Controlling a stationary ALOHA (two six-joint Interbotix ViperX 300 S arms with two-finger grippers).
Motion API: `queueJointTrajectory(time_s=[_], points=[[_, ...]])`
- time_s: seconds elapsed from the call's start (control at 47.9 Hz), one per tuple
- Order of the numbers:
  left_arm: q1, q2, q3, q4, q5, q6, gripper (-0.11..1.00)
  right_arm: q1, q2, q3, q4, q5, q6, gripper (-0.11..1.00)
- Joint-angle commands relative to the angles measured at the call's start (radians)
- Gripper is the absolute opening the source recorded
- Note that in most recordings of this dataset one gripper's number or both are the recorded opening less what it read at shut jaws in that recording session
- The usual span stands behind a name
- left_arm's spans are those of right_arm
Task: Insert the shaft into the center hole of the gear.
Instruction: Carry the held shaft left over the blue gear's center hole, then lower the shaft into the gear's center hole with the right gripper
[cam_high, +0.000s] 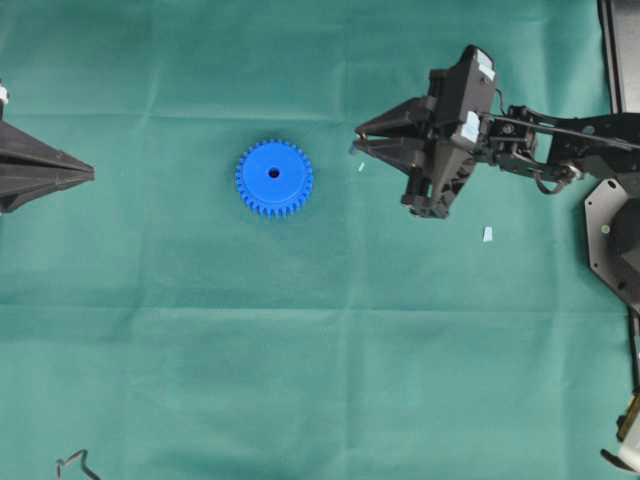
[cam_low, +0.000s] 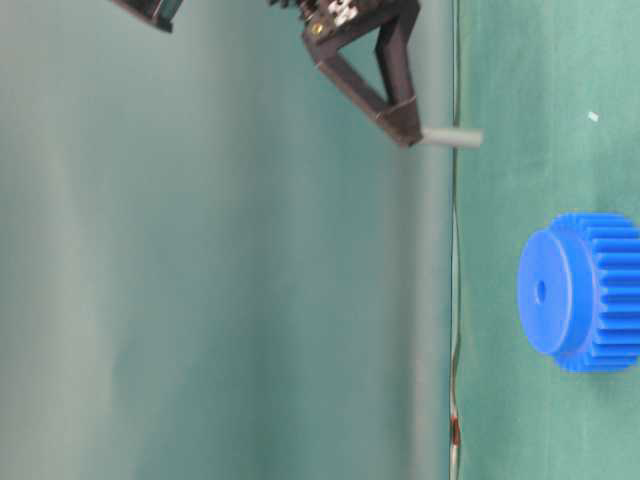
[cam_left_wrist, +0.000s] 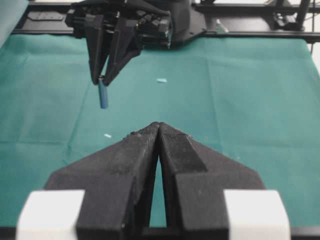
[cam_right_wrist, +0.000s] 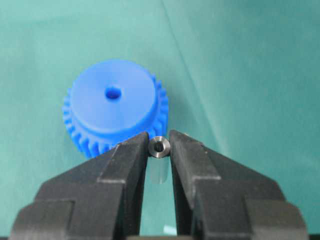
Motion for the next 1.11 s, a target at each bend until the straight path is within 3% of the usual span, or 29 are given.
queueJointTrajectory(time_s=[0.0, 0.439, 1.086], points=[[0.000, 0.003, -0.026, 0.002, -0.008, -0.002, 0.00, 0.011, 0.017, -0.057, 0.000, 0.002, 0.000, 0.17], [0.000, 0.003, -0.025, 0.003, -0.008, -0.005, 0.00, 0.049, 0.186, -0.287, -0.002, 0.052, -0.011, 0.17], [0.000, 0.003, -0.025, 0.003, -0.006, -0.005, 0.00, 0.054, 0.310, -0.333, -0.002, 0.031, 0.000, 0.17]])
